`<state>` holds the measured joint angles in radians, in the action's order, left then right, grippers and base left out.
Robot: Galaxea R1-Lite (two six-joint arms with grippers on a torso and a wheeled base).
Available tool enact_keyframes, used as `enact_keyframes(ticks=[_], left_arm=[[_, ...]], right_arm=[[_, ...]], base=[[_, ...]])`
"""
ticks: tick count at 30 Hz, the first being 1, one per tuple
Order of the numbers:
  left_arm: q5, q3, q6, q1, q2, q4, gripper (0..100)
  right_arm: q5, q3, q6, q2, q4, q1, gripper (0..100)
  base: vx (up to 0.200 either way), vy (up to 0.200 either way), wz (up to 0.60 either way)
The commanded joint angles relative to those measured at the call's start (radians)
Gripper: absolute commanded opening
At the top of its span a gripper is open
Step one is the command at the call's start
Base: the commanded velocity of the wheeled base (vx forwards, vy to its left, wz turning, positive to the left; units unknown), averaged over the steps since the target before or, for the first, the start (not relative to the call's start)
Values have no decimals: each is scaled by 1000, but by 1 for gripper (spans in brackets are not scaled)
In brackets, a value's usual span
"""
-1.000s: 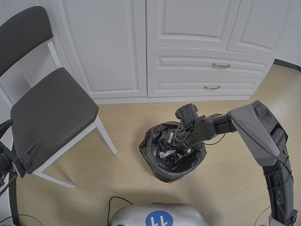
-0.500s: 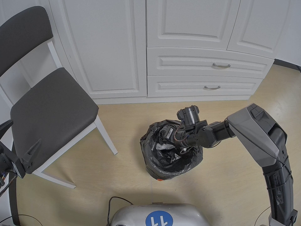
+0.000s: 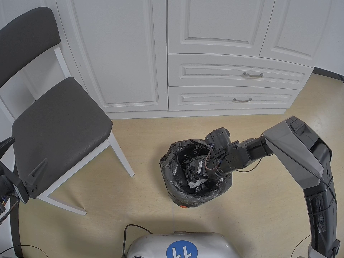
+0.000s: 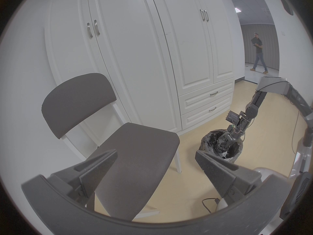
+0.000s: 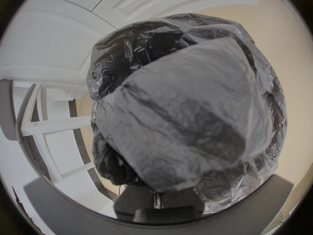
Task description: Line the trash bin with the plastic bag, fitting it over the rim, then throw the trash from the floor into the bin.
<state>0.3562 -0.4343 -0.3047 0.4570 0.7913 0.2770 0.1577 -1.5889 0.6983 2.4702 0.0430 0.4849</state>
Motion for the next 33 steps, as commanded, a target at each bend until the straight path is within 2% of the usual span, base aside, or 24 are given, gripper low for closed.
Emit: enact_keyframes(ticks=[1, 5, 11, 20, 33], left_arm=[[1, 0, 1, 0, -1, 1, 100], [1, 0, 1, 0, -1, 1, 100], [1, -1, -1, 0, -1, 1, 100], [1, -1, -1, 0, -3, 1, 100], [9, 0, 1, -1, 3, -6, 100]], right_arm=[[-3, -39, -11, 24, 25, 0, 0], [-20, -40, -26, 32, 49, 8, 0], [-191, -80, -95, 44, 78, -3, 0], [-207, -86, -129, 33, 83, -46, 0], [-176, -80, -117, 1, 124, -9, 0]], base=[[0, 0, 0], [0, 0, 0], [0, 0, 0], [0, 0, 0], [0, 0, 0]])
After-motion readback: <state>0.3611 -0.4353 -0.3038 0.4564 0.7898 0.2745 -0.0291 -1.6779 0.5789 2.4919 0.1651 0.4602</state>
